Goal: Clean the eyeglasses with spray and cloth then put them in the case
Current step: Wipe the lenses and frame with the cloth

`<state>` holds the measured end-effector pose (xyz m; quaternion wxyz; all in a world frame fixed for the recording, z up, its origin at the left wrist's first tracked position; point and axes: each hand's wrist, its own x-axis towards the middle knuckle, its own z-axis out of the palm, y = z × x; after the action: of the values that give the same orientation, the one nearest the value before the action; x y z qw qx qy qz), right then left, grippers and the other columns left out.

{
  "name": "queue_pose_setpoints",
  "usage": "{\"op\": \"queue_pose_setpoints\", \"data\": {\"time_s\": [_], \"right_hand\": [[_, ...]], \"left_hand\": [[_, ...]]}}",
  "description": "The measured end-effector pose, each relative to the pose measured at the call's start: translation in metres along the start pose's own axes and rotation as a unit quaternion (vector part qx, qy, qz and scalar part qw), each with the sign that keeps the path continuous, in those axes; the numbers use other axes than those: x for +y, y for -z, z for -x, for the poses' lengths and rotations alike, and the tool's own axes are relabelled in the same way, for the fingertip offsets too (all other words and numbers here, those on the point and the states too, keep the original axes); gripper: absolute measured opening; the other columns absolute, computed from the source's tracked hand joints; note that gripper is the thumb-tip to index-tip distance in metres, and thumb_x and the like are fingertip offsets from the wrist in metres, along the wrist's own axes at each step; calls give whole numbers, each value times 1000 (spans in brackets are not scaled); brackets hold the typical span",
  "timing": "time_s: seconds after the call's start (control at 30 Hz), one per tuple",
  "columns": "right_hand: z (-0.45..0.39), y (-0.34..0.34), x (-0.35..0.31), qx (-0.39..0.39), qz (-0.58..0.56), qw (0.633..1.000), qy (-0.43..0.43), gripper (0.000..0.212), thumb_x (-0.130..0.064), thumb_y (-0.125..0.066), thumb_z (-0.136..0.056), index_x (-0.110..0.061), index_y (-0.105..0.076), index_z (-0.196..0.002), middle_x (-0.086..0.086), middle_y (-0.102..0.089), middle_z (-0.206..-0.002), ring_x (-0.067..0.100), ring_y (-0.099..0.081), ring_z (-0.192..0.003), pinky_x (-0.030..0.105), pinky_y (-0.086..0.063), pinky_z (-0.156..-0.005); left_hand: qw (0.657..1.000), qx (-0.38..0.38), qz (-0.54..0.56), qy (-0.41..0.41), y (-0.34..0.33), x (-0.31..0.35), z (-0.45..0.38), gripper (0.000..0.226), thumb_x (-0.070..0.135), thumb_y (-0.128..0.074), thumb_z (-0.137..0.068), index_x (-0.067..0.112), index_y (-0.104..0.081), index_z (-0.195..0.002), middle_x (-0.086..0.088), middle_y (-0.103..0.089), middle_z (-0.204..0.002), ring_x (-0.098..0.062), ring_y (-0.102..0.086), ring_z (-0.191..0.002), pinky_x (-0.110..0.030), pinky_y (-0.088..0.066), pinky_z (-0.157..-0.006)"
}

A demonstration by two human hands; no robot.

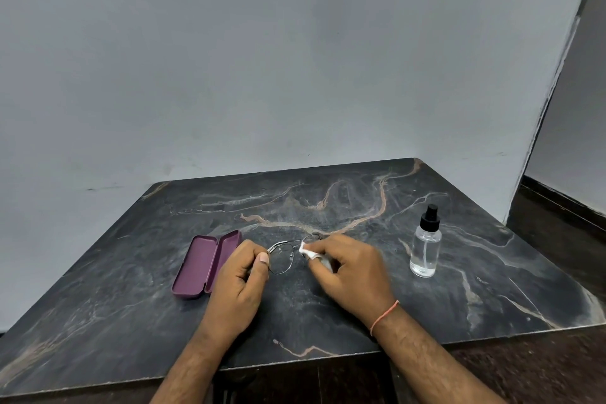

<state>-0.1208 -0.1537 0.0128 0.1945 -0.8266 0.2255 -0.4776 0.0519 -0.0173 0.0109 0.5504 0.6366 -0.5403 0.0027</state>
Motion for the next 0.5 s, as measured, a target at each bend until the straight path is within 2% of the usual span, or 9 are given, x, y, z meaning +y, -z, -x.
{"op": "queue_pose_setpoints", "data": {"time_s": [0.03, 0.13, 0.2, 0.27, 0.33, 0.37, 0.4, 0.5], "right_hand": [[-1, 0, 0, 5, 4, 1000, -7, 14, -24, -84, -89, -31, -87, -101, -18, -80, -91, -2, -71, -79, 18, -56, -69], [-5, 0, 6, 43, 26, 996, -80, 8, -30, -83, -92, -33, -86, -98, -16, -80, -89, 3, -72, -78, 32, -59, -70], [-6, 0, 9, 43, 21, 994, -98, 6, -30, -82, -92, -33, -86, -96, -18, -80, -89, 4, -72, -78, 33, -59, -71], [-3, -1, 7, 22, 2, 998, -66, 9, -27, -83, -89, -32, -86, -95, -21, -80, -90, -1, -71, -79, 25, -57, -69], [0, -2, 4, -3, 2, 1000, -31, 13, -26, -82, -85, -33, -86, -95, -26, -75, -85, -10, -65, -74, 10, -48, -66], [0, -3, 4, -5, 8, 1000, -29, 13, -27, -81, -84, -33, -85, -94, -26, -73, -83, -11, -63, -72, 6, -44, -65], [-1, -4, 5, -1, 14, 999, -41, 12, -28, -81, -84, -34, -85, -94, -25, -75, -84, -9, -64, -73, 8, -44, -66], [-5, -3, 11, 21, 35, 993, -110, 7, -36, -80, -87, -37, -85, -92, -24, -81, -95, -2, -72, -83, 23, -56, -73]], "left_hand": [[1000, 1, 1, 1, 0, 0, 0, 38, 41, -44, -105, 15, -58, -81, -3, -58, -77, -27, -57, -73, -42, -47, -69], [1000, 1, 7, 1, 0, -1, 0, 38, 41, -43, -105, 14, -57, -81, -3, -58, -76, -27, -56, -72, -40, -47, -69], [1000, 0, 11, 4, 0, -2, 0, 38, 41, -43, -105, 15, -57, -81, -2, -58, -76, -25, -56, -72, -37, -47, -68], [1000, 4, 12, 3, 0, -3, -1, 37, 41, -43, -106, 17, -58, -81, 0, -58, -76, -20, -56, -72, -30, -47, -68], [1000, 8, 11, 1, 0, -4, -1, 36, 40, -44, -106, 19, -58, -81, 1, -58, -77, -19, -56, -72, -23, -46, -68], [1000, 8, 10, 1, 0, -5, -1, 36, 40, -44, -107, 19, -58, -81, 1, -58, -78, -18, -56, -72, -23, -46, -68], [1000, 8, 11, 3, 0, -7, -1, 36, 40, -44, -107, 19, -58, -81, 0, -58, -78, -19, -56, -72, -24, -46, -68], [1000, 7, 20, 8, 0, -10, -1, 37, 41, -44, -107, 17, -58, -82, -2, -59, -78, -20, -57, -72, -30, -48, -69]]}}
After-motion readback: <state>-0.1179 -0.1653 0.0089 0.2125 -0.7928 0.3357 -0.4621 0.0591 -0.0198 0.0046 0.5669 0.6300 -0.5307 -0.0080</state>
